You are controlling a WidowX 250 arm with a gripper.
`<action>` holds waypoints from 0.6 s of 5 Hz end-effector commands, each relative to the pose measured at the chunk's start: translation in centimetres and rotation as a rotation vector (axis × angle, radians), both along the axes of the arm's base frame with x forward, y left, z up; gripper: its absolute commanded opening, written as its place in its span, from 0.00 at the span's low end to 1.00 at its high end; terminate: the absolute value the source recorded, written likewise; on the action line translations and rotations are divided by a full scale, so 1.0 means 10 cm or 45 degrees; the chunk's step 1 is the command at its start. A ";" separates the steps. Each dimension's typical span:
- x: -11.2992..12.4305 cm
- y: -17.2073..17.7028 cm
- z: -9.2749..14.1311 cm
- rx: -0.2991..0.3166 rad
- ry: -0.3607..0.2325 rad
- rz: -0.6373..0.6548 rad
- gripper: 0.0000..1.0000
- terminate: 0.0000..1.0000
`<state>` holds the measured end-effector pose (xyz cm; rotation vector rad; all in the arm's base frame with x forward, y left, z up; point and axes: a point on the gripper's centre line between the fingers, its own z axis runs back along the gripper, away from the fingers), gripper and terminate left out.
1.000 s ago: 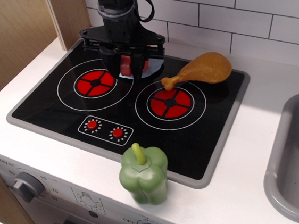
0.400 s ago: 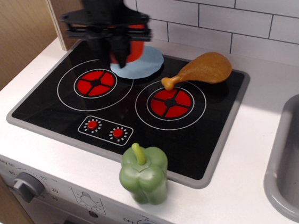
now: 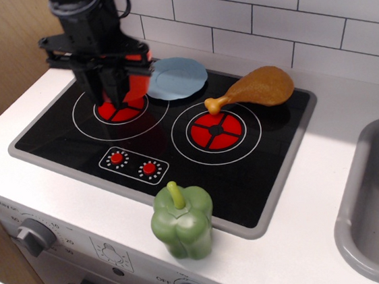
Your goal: Take cup off plate
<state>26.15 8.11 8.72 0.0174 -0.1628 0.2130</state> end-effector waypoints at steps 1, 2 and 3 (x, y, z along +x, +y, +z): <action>-0.17 0.18 -0.01 -0.039 -0.040 -0.043 0.00 0.00; -0.20 0.17 -0.04 -0.046 -0.025 -0.038 0.00 0.00; -0.22 0.16 -0.05 -0.039 -0.019 -0.020 1.00 0.00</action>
